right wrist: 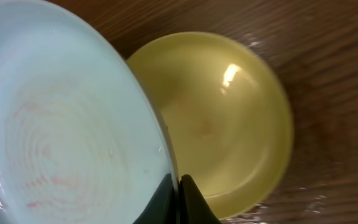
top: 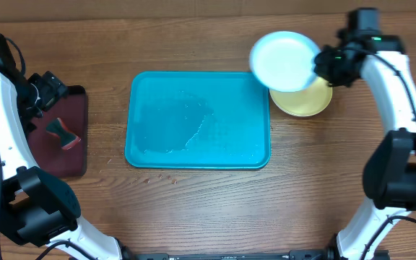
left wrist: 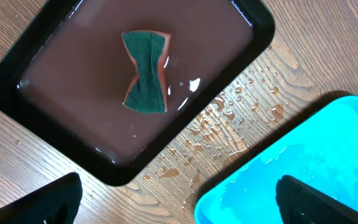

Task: Clean dirty plates on tray and stack at the side
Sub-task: 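Stack the light-blue plate onto the yellow plate and release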

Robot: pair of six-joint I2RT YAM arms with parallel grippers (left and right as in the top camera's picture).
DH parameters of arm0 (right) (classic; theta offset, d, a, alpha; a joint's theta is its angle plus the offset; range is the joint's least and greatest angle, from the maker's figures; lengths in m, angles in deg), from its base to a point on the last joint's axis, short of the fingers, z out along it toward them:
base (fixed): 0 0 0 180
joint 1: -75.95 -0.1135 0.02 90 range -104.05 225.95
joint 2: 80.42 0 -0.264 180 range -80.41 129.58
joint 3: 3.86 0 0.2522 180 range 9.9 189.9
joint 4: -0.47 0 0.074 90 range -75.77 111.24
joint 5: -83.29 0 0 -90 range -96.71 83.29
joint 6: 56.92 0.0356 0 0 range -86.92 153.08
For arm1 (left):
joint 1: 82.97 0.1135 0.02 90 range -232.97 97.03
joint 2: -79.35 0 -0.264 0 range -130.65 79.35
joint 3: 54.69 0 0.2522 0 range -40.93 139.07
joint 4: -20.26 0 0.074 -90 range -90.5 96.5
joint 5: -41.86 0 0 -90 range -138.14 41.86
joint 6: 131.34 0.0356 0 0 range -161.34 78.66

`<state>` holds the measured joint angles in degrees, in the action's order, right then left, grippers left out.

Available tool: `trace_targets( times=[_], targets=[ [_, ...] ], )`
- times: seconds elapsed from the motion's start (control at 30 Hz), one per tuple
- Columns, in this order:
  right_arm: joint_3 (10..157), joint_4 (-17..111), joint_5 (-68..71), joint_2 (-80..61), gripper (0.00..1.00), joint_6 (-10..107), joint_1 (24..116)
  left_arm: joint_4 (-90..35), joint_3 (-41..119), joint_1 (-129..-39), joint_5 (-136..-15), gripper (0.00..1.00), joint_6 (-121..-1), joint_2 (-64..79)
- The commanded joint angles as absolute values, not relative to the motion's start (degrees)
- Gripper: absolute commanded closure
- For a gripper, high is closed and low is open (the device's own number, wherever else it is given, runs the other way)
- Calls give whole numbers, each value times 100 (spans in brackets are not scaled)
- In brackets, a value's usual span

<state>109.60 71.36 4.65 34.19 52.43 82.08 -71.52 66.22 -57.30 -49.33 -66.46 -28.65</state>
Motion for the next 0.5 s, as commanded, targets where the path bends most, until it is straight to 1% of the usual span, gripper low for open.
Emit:
trace_targets(
  times=[0.0,0.17,0.37,0.47],
  targets=[
    [10687,7134,397,3214,96,5322,8590,-7143,6598,-5741,-4966,0,-6710,-2898],
    [10184,6716,377,3222,96,5237,8846,-7143,6598,-5741,-4966,0,-6710,-2898],
    [9522,5903,382,3303,96,5241,8783,-7143,6598,-5741,-4966,0,-6710,-2898],
    [9386,5748,382,3439,96,5241,8691,-7143,6598,-5741,-4966,0,-6710,-2898]
  ],
)
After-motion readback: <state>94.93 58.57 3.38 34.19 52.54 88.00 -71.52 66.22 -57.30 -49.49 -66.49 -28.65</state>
